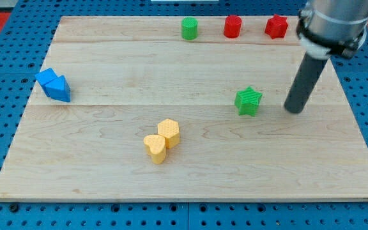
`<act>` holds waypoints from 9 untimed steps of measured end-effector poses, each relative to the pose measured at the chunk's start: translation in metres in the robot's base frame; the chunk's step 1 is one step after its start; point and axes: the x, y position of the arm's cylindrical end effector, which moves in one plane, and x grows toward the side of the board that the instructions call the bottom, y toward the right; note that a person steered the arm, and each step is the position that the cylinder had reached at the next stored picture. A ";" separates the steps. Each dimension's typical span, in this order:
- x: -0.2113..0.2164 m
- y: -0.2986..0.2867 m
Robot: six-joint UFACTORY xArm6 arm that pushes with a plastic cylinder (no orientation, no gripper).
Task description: Move the green star towards the top
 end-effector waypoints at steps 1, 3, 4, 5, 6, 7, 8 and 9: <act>-0.016 -0.075; -0.074 -0.120; -0.077 -0.132; -0.077 -0.135; -0.077 -0.139; -0.077 -0.141; -0.077 -0.145; -0.076 -0.145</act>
